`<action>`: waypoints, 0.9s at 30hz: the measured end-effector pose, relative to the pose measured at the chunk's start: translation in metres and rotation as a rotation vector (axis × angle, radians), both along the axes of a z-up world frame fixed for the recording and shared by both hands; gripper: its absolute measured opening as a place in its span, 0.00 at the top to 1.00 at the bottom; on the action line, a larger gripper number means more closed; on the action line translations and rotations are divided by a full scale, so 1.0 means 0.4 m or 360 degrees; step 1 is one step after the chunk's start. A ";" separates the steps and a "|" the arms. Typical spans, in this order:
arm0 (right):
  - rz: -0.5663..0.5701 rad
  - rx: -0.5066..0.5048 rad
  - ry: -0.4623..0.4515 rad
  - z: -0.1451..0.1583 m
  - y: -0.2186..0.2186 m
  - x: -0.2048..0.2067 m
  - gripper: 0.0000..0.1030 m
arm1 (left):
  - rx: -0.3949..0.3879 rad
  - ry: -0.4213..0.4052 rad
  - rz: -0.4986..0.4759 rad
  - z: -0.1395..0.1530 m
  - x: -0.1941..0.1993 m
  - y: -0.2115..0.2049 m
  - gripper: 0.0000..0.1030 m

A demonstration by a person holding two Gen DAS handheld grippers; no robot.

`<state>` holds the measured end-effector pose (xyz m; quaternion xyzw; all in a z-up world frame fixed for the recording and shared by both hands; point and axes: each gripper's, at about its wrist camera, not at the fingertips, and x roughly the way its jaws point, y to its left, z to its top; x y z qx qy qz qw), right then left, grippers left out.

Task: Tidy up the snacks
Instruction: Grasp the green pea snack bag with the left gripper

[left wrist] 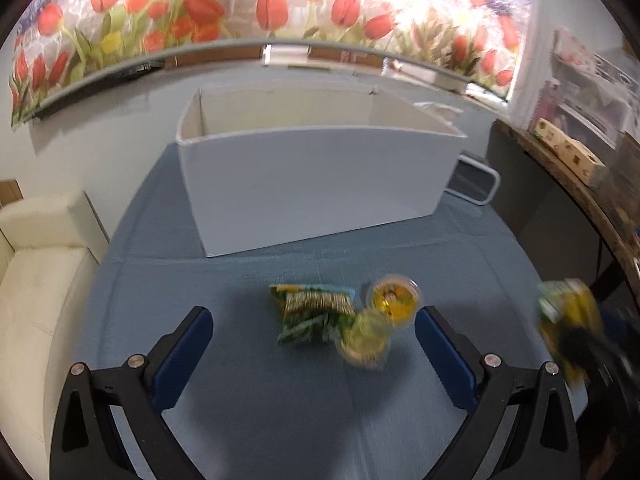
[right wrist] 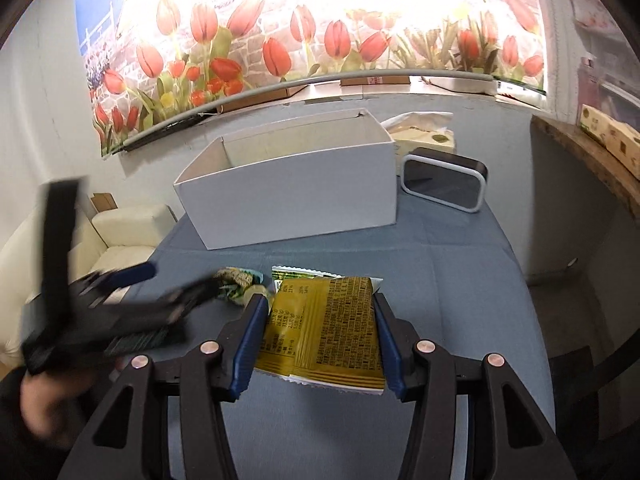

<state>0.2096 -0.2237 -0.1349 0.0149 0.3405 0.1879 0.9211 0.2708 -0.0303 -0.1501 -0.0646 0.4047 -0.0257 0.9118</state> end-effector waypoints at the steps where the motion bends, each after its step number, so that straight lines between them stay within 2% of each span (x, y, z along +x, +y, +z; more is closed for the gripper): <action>1: -0.0001 0.0004 0.0007 -0.003 -0.010 -0.005 0.46 | -0.0006 0.0030 0.0016 -0.011 0.021 0.001 0.00; 4: -0.0023 0.0025 0.0021 -0.009 -0.039 -0.016 0.46 | -0.0055 0.0199 0.0049 -0.058 0.086 0.005 0.00; 7: -0.0035 0.0071 0.0042 -0.018 -0.059 -0.019 0.46 | 0.0033 0.0247 0.0067 -0.078 0.113 -0.008 0.01; 9: -0.0039 0.0076 0.0046 -0.022 -0.062 -0.020 0.46 | 0.0003 0.0296 0.0069 -0.091 0.124 -0.008 0.02; 11: -0.0038 0.0093 0.0054 -0.028 -0.061 -0.022 0.46 | -0.0026 0.0297 0.0072 -0.093 0.129 -0.006 0.20; 12: -0.0035 0.0094 0.0054 -0.029 -0.060 -0.022 0.46 | -0.0001 0.0310 0.0082 -0.096 0.134 -0.008 0.38; 13: -0.0028 0.0097 0.0056 -0.032 -0.059 -0.022 0.46 | -0.0018 0.0317 0.0077 -0.099 0.138 -0.005 0.45; 15: -0.0022 0.0102 0.0060 -0.034 -0.056 -0.023 0.46 | -0.0052 0.0320 0.0080 -0.102 0.137 -0.002 0.47; 20: -0.0009 0.0108 0.0058 -0.032 -0.049 -0.024 0.46 | -0.0033 0.0261 0.0034 -0.079 0.106 -0.011 0.51; 27: 0.0022 0.0099 0.0048 -0.032 -0.030 -0.017 0.46 | 0.0044 0.0009 -0.0022 0.030 0.015 -0.030 0.52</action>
